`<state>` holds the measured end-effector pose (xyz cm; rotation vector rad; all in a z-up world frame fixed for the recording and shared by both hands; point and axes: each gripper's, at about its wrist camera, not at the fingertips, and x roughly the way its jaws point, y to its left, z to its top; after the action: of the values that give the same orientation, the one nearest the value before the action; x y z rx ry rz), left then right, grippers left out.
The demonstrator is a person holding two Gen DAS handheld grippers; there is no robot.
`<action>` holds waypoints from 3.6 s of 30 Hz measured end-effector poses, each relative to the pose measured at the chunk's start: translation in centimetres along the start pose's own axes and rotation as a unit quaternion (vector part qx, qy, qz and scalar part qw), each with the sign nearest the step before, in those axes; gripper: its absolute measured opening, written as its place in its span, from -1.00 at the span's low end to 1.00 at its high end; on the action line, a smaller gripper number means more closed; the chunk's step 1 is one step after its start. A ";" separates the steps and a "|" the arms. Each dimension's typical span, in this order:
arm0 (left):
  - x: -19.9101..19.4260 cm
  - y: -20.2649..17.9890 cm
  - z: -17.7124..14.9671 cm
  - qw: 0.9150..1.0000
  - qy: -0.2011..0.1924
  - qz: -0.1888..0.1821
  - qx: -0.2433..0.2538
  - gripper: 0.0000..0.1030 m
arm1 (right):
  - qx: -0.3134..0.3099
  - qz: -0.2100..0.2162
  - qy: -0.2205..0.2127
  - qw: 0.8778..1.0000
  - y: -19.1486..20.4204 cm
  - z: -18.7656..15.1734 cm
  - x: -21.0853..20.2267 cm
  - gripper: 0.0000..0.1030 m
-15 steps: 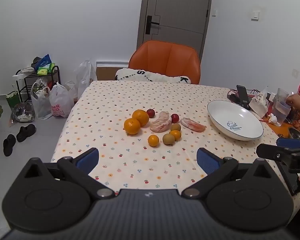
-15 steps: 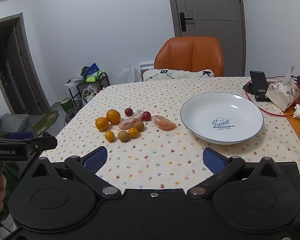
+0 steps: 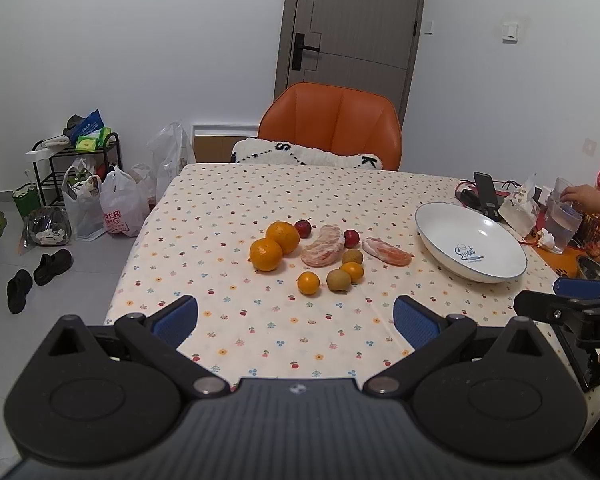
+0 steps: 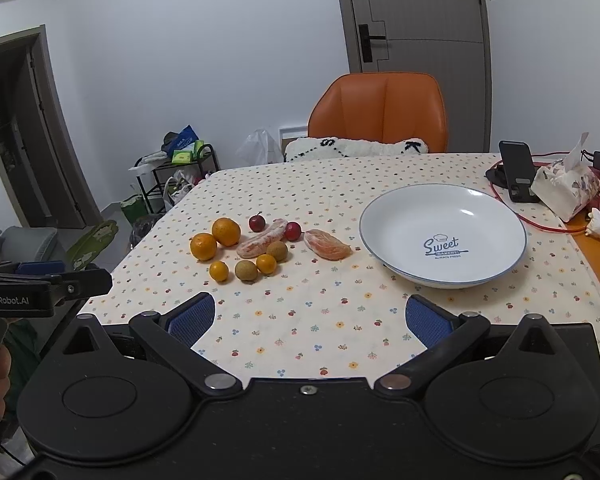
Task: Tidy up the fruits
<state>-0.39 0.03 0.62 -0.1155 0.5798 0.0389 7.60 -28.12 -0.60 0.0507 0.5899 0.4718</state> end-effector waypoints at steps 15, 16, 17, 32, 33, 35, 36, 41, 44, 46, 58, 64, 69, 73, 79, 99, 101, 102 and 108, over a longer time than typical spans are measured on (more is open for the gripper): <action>0.0 0.1 0.0 1.000 -0.001 0.000 0.000 1.00 | -0.001 -0.001 0.001 1.000 0.1 -0.2 0.1 1.00; 0.0 0.1 0.0 1.000 -0.001 0.000 0.000 1.00 | -0.001 -0.002 0.001 1.000 0.1 -0.2 0.1 1.00; -0.1 0.2 0.0 1.000 -0.001 0.000 0.000 1.00 | -0.002 -0.002 0.002 1.000 0.0 -0.2 0.1 1.00; -0.1 0.2 0.0 1.000 -0.001 0.000 0.001 1.00 | -0.003 -0.001 0.002 1.000 0.1 -0.2 0.1 1.00; -0.2 0.2 0.0 1.000 -0.001 0.000 0.001 1.00 | -0.003 -0.001 0.002 1.000 0.1 -0.2 0.1 1.00; -0.2 0.2 0.0 1.000 -0.001 0.000 0.000 1.00 | -0.003 -0.001 0.002 1.000 0.1 -0.2 0.1 1.00; -0.1 0.2 0.0 1.000 -0.001 0.000 0.000 1.00 | -0.003 -0.001 0.003 1.000 0.1 -0.2 0.1 1.00; -0.1 0.2 0.0 1.000 -0.002 0.000 0.001 1.00 | -0.003 -0.001 0.002 1.000 0.1 -0.2 0.1 1.00; -0.1 0.2 0.0 1.000 -0.001 0.000 0.001 1.00 | -0.003 -0.001 0.003 1.000 0.1 -0.3 0.1 1.00; -0.1 0.2 0.0 1.000 -0.001 0.000 0.001 1.00 | -0.003 -0.002 0.003 1.000 0.1 -0.3 0.1 1.00; -0.1 0.1 0.0 1.000 -0.001 0.001 0.001 1.00 | -0.003 -0.001 0.004 1.000 0.0 -0.4 0.1 1.00; -0.1 0.2 0.0 1.000 -0.002 0.001 0.002 1.00 | -0.002 0.000 0.003 1.000 0.0 -0.4 0.2 1.00; 0.3 0.3 -0.2 1.000 -0.002 -0.002 -0.003 1.00 | -0.005 0.002 0.004 1.000 -0.1 0.0 0.8 1.00; 1.0 0.1 -0.2 1.000 0.000 -0.002 -0.001 1.00 | -0.005 0.006 0.005 1.000 -0.3 0.5 1.5 1.00; 2.1 0.1 0.4 1.000 -0.005 -0.001 -0.004 1.00 | 0.007 0.007 0.007 1.000 -1.2 1.1 2.9 1.00; 7.0 -0.4 1.0 1.000 0.002 -0.014 -0.010 0.99 | 0.041 0.034 0.018 0.998 -3.6 1.3 7.1 1.00; 7.6 -0.4 1.0 1.000 0.003 -0.016 -0.011 0.99 | 0.041 0.039 0.019 0.998 -3.6 1.3 7.6 1.00; 8.0 -0.5 0.9 1.000 0.003 -0.019 -0.013 0.95 | 0.041 0.043 0.020 0.998 -3.6 1.3 7.8 1.00; 9.6 -0.3 0.9 1.000 0.002 -0.020 -0.022 0.82 | 0.034 0.057 0.025 0.997 -3.4 1.3 9.3 0.86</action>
<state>8.14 -0.11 -3.83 -0.1704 0.5811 0.0134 16.47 -26.93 -5.04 0.1381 0.6536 0.5650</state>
